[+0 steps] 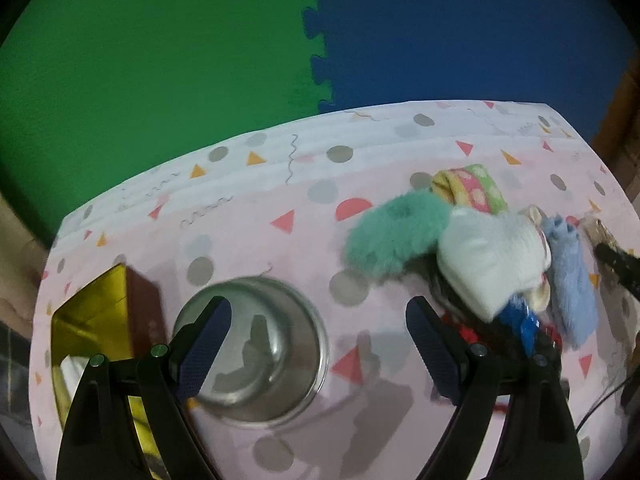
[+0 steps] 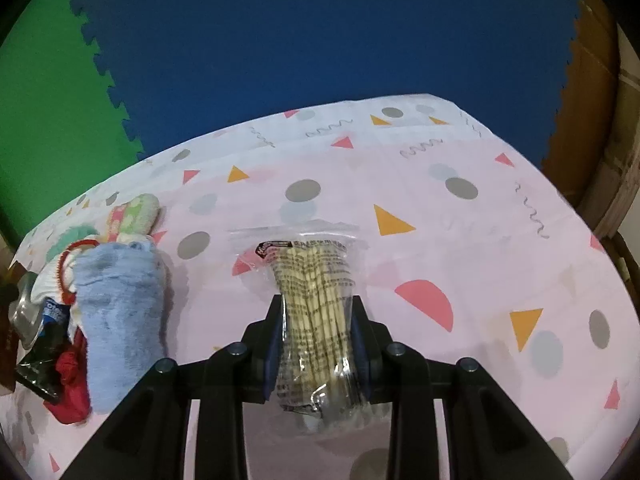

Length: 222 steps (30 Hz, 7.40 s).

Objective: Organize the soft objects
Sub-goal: 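Grasp the bag of cotton swabs with the right gripper and lift, then grasp the teal fuzzy scrunchie with the left gripper while right holds swab bag, then carry the teal scrunchie into the gold tray and open the left gripper, then carry the cotton swab bag into the gold tray and open the right gripper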

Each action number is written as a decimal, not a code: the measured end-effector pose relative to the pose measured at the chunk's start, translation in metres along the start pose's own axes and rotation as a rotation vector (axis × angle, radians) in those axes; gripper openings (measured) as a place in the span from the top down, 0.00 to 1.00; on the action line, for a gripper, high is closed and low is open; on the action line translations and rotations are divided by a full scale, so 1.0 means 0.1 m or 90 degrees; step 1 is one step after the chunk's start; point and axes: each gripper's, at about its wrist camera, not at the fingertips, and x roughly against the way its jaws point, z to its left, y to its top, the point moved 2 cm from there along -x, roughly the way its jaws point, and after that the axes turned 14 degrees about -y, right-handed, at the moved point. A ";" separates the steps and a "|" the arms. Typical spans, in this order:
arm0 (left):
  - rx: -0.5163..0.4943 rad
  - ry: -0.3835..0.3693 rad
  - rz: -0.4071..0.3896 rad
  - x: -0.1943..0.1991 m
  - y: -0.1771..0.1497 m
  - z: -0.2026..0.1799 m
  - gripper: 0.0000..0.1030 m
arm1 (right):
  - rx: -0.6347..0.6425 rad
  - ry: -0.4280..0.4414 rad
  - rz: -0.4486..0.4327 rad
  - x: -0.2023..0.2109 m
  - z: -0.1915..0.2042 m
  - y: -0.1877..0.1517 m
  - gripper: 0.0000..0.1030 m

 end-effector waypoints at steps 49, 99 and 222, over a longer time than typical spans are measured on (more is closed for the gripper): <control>0.182 -0.104 0.109 -0.73 0.59 0.07 0.60 | -0.019 0.034 0.010 -0.05 -0.05 0.00 0.68; 0.235 0.074 0.041 0.93 0.02 1.39 0.86 | -0.019 0.030 0.013 -0.06 -0.06 0.01 0.68; 0.426 0.195 -0.080 1.60 -2.05 2.49 0.27 | 0.426 0.356 0.023 1.66 4.96 -0.84 0.56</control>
